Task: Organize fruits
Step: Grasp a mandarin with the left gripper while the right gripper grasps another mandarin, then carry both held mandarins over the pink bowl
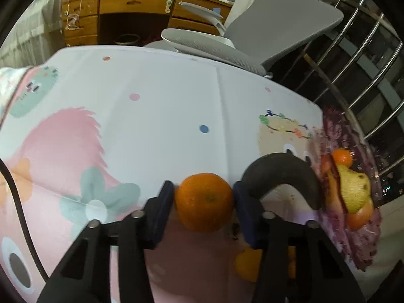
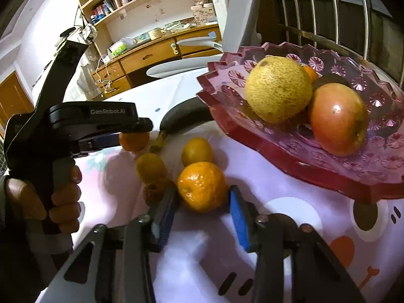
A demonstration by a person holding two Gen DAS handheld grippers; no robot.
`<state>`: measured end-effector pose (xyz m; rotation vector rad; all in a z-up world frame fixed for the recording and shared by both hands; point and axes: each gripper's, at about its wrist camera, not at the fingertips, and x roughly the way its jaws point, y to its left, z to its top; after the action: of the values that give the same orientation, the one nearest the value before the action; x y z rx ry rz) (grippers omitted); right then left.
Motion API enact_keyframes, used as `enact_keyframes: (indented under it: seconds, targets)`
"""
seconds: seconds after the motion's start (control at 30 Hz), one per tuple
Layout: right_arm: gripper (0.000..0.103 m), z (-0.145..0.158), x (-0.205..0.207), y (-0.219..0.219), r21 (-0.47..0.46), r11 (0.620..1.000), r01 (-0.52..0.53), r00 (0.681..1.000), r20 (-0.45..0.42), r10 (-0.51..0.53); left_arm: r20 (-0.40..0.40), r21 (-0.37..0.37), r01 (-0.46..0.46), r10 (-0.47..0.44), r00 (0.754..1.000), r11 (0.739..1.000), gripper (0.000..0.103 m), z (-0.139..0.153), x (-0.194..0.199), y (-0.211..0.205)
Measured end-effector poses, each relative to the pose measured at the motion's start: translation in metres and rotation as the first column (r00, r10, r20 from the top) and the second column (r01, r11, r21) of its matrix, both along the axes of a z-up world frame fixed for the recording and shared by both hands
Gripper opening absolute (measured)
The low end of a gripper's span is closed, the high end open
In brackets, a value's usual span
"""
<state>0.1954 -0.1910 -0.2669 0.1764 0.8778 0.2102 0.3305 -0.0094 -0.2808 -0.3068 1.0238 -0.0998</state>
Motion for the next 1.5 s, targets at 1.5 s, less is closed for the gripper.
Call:
enact_keyframes:
  seconds: [1.5]
  targets:
    - [0.041, 0.115, -0.048, -0.1, -0.066, 0.982, 0.175, 0.981, 0.097, -0.168, 0.124, -0.089, 0.317, -0.305, 0.944, 0.944, 0.043, 0.113, -0.089, -0.123]
